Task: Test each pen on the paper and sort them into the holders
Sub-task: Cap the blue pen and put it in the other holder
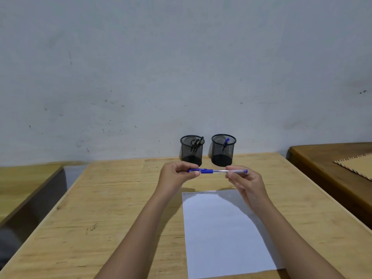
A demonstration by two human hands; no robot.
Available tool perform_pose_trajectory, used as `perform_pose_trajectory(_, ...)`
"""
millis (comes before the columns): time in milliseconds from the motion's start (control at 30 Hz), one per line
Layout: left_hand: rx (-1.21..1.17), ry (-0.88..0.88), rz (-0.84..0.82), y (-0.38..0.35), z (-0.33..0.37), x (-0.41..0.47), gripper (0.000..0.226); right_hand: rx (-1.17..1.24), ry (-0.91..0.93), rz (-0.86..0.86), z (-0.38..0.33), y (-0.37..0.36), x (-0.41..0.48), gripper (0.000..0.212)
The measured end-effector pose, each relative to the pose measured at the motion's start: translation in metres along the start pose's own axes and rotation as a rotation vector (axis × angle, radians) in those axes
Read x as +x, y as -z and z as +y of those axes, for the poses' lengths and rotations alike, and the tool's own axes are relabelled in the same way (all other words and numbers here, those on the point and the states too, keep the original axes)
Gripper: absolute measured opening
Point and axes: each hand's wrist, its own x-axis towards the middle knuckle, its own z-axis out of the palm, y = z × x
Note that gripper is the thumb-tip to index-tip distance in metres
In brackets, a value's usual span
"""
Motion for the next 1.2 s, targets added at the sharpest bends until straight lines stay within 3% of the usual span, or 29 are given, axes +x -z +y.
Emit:
perform_pose_trajectory(67,0.039,-0.004,-0.013,0.001,0.004,0.006,0.017,-0.101,0.029,-0.013,-0.002,0.011,0.003,0.046)
perform_pose_trajectory(133,0.065,-0.014,-0.020,-0.002,0.011,0.015,0.019,-0.221,0.058,-0.044,-0.009,0.014,0.006,0.016)
perform_pose_trajectory(233,0.061,-0.054,-0.015,-0.011,0.025,0.029,0.022,-0.401,0.077,-0.095,-0.018,0.020,0.015,0.027)
perform_pose_trajectory(400,0.054,-0.154,-0.030,-0.044,0.049,0.053,0.025,-0.687,0.151,-0.193,-0.030,0.020,0.027,0.014)
perform_pose_trajectory(633,0.062,-0.222,-0.043,-0.090,0.048,0.081,0.015,-0.524,0.070,0.103,-0.024,0.028,0.050,0.018)
perform_pose_trajectory(867,0.565,-0.035,-0.115,-0.092,-0.008,0.102,0.022,-0.302,0.038,0.295,-0.022,0.059,0.093,0.020)
perform_pose_trajectory(1000,0.571,-0.009,-0.143,-0.099,-0.030,0.118,0.048,-0.166,0.053,0.336,-0.019,0.062,0.126,0.023)
perform_pose_trajectory(1100,0.523,-0.018,-0.157,-0.104,-0.047,0.135,0.073,-0.076,0.036,0.338,-0.013,0.058,0.147,0.014)
perform_pose_trajectory(1200,0.438,-0.001,-0.090,-0.109,-0.065,0.150,0.093,-0.181,0.022,0.300,-0.003,0.057,0.162,0.008)
